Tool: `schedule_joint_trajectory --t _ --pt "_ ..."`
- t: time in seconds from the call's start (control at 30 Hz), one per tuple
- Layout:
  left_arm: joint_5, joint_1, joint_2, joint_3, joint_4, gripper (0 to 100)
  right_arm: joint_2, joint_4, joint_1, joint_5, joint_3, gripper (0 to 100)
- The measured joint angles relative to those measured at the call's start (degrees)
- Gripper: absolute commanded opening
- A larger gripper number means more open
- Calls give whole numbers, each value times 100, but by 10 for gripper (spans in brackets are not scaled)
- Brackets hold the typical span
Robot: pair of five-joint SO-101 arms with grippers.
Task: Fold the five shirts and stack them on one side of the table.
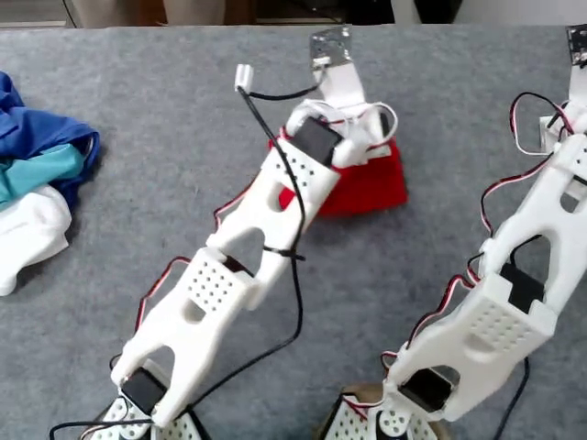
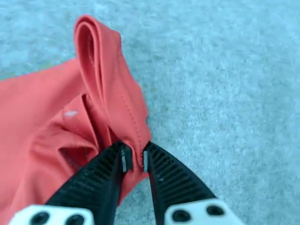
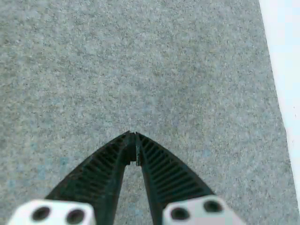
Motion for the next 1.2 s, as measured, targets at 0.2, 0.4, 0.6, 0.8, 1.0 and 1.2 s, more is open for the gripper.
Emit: schedule_joint_trajectory --t 0.2,0.4,0.6,0.8,1.0,1.2 --pt "0 167 0 396 -431 22 0 97 0 0 -9 9" --pt "-9 202 0 457 -510 200 0 97 0 62 -9 9" --pt "-35 273 0 457 -440 239 0 97 0 62 -9 9" --pt "-114 -88 0 308 -316 212 0 308 -211 132 -9 9" --pt "-158 -1424 290 316 -668 62 0 800 -1143 193 -9 9" --pt "-158 -1987 941 519 -1090 50 35 1029 -2462 193 -9 9"
